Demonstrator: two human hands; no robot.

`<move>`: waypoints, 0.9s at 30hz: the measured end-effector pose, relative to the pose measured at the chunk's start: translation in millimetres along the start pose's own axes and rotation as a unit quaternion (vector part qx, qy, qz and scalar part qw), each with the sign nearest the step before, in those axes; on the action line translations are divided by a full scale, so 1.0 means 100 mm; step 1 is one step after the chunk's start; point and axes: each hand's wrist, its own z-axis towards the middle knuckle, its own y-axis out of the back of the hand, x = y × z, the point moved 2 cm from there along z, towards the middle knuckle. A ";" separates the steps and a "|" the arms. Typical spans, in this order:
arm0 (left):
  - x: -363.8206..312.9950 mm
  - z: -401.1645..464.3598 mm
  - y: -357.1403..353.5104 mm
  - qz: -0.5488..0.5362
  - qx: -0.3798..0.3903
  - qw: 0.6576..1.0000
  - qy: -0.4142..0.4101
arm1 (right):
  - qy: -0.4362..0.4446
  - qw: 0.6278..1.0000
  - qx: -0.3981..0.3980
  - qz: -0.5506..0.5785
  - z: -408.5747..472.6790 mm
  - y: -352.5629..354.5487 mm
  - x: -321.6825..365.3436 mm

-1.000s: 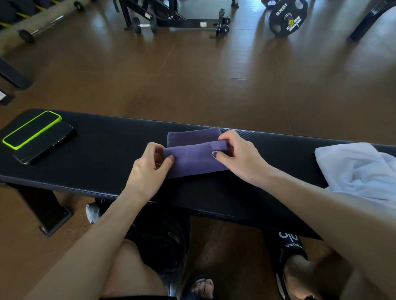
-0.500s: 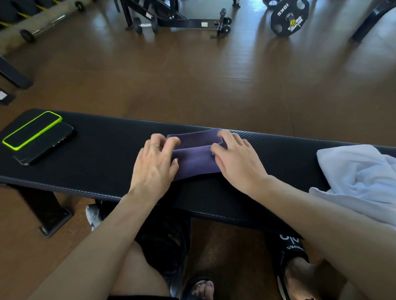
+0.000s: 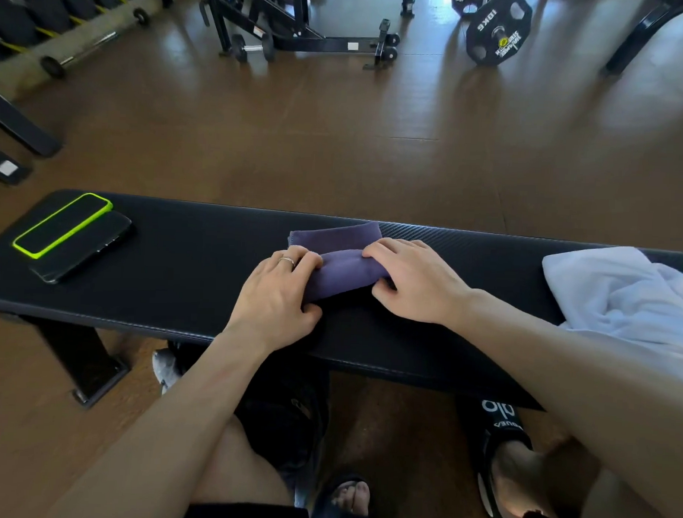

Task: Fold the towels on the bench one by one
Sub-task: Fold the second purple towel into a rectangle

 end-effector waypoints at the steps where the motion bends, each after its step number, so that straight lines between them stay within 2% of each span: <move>1: 0.00 0.00 0.01 0.006 -0.007 1.000 -0.002 | -0.008 1.000 -0.004 0.025 0.01 0.02 0.00; 4: 0.00 -0.03 0.05 -0.010 -0.036 0.999 0.014 | -0.036 0.995 -0.018 0.096 0.02 0.05 -0.01; 6: 0.02 -0.07 0.10 -0.071 -0.046 0.994 0.068 | -0.057 0.989 -0.023 0.137 0.02 0.06 -0.02; 10: 0.07 -0.14 0.14 -0.228 -0.047 0.959 0.160 | -0.113 0.973 -0.026 0.199 0.03 0.11 -0.04; 12: 0.08 -0.12 0.11 -0.273 -0.041 0.938 0.208 | -0.152 0.961 -0.018 0.232 0.03 0.09 -0.04; 16: 0.13 -0.05 0.05 -0.265 -0.030 0.922 0.280 | -0.189 0.946 0.014 0.262 0.06 0.01 -0.04; 23: 0.13 -0.05 0.03 -0.162 -0.001 0.950 0.268 | -0.213 0.952 0.053 0.213 0.11 -0.08 -0.03; 27: 0.15 -0.07 0.02 -0.191 0.018 0.940 0.283 | -0.234 0.947 0.087 0.203 0.09 -0.08 0.02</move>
